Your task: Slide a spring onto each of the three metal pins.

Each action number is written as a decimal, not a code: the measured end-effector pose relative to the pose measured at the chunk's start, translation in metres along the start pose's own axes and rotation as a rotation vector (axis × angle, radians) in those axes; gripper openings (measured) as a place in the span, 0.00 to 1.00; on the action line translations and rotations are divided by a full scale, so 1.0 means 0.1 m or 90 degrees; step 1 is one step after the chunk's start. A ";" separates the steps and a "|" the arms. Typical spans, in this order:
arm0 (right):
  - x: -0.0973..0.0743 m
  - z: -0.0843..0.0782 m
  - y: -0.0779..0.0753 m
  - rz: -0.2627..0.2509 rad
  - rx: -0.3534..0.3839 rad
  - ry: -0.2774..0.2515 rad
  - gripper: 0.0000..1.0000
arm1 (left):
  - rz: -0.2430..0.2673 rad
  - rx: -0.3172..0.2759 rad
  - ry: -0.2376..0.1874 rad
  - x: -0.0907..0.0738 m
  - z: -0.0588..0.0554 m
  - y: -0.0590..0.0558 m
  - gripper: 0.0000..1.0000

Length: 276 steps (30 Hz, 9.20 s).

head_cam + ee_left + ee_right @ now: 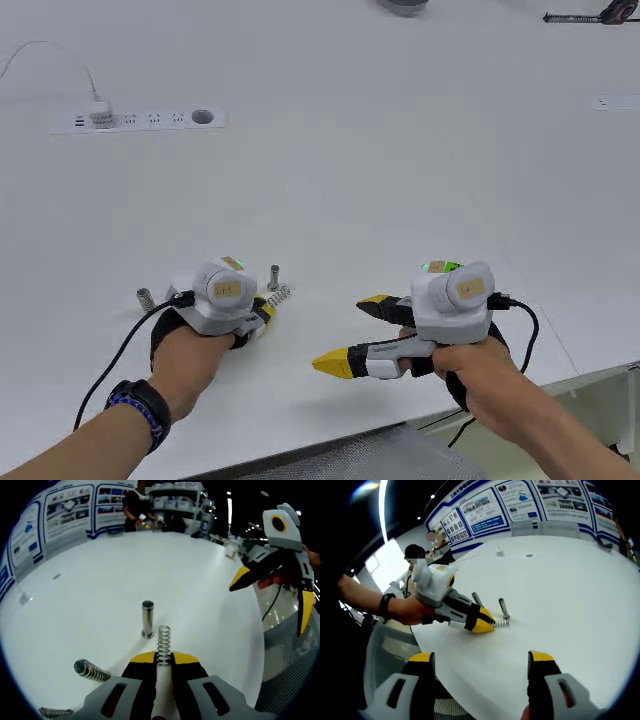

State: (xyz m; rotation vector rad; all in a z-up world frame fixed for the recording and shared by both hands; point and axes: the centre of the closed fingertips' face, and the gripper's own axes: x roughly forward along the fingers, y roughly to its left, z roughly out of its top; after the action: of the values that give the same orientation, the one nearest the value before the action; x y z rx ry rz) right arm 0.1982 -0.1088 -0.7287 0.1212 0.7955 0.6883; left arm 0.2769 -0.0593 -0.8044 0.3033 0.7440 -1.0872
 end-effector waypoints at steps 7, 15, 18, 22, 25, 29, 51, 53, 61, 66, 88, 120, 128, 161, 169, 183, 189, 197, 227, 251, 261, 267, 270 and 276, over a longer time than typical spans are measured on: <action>0.03 0.00 0.03 0.004 0.003 -0.003 0.77 | 0.003 0.003 0.010 -0.14 -0.11 0.00 0.11; 0.07 -0.01 0.08 0.011 0.004 -0.003 0.77 | 0.002 0.008 0.015 -0.31 -0.23 -0.02 0.11; 0.09 -0.01 0.10 0.014 0.004 -0.002 0.77 | 0.002 0.013 0.019 -0.38 -0.29 -0.02 0.11; 0.11 -0.01 0.13 0.018 0.005 -0.001 0.76 | 0.003 0.010 0.018 -0.47 -0.33 -0.01 0.10; 0.12 -0.02 0.14 0.022 0.004 0.000 0.76 | 0.006 0.006 0.016 -0.54 -0.36 0.01 0.10; 0.13 -0.02 0.17 0.025 0.004 0.002 0.76 | 0.011 0.002 0.016 -0.63 -0.41 0.03 0.10; 0.31 0.08 0.34 0.060 -0.003 0.006 0.76 | 0.040 -0.027 0.002 -1.13 -0.60 0.17 0.10; 0.33 0.10 0.38 0.068 -0.004 0.007 0.76 | 0.043 -0.029 -0.001 -1.20 -0.60 0.19 0.10; 0.42 0.14 0.52 0.099 -0.011 0.012 0.74 | 0.049 -0.018 -0.011 -1.39 -0.57 0.21 0.10; 0.46 0.18 0.62 0.120 -0.010 0.009 0.72 | 0.049 -0.013 -0.018 -1.51 -0.57 0.20 0.10; 0.64 0.50 0.95 0.209 0.037 -0.031 0.57 | 0.030 0.030 -0.052 -1.74 -0.30 0.02 0.10; 0.62 0.62 1.15 0.291 0.103 -0.040 0.18 | -0.043 0.092 -0.077 -1.62 0.03 -0.40 0.10; 0.57 0.64 1.18 0.302 0.105 -0.043 0.14 | -0.048 0.103 -0.074 -1.60 0.03 -0.43 0.10; 0.39 0.82 1.28 0.311 -0.330 0.158 0.13 | -0.123 0.122 -0.116 -1.59 0.37 -0.49 0.10; 0.37 0.76 1.29 0.327 -0.370 0.183 0.13 | -0.132 0.134 -0.113 -1.62 0.37 -0.52 0.10; 0.34 0.67 1.29 0.331 -0.369 0.190 0.12 | -0.155 0.156 -0.104 -1.58 0.32 -0.62 0.11; 0.33 0.67 1.25 0.320 -0.357 0.177 0.12 | -0.151 0.154 -0.100 -1.58 0.28 -0.59 0.13; 0.30 0.67 1.08 0.289 -0.345 0.177 0.12 | -0.115 0.114 -0.105 -1.63 0.20 -0.40 0.18; 0.35 0.50 0.48 0.157 -0.307 0.224 0.12 | 0.003 -0.003 -0.110 -1.95 -0.19 0.22 0.31; 0.47 0.55 -0.14 0.058 -0.310 0.285 0.13 | 0.091 -0.086 -0.111 -2.27 -0.51 0.61 0.51; 0.54 0.73 -0.30 0.037 -0.317 0.283 0.13 | 0.090 -0.111 -0.105 -2.28 -0.61 0.62 0.60; 0.61 0.78 -0.33 0.039 -0.331 0.288 0.13 | 0.087 -0.120 -0.099 -2.27 -0.66 0.61 0.63; 0.65 0.81 -0.32 0.042 -0.335 0.288 0.13 | 0.088 -0.125 -0.100 -2.28 -0.67 0.62 0.64; 0.72 0.83 -0.32 0.050 -0.344 0.295 0.13 | 0.096 -0.133 -0.099 -2.32 -0.71 0.64 0.66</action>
State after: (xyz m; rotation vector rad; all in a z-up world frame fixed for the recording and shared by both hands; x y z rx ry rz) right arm 0.3084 -0.0768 -0.7256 -0.5154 1.0200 1.0023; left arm 0.2456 0.1695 -0.7068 0.0928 0.6778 -0.8721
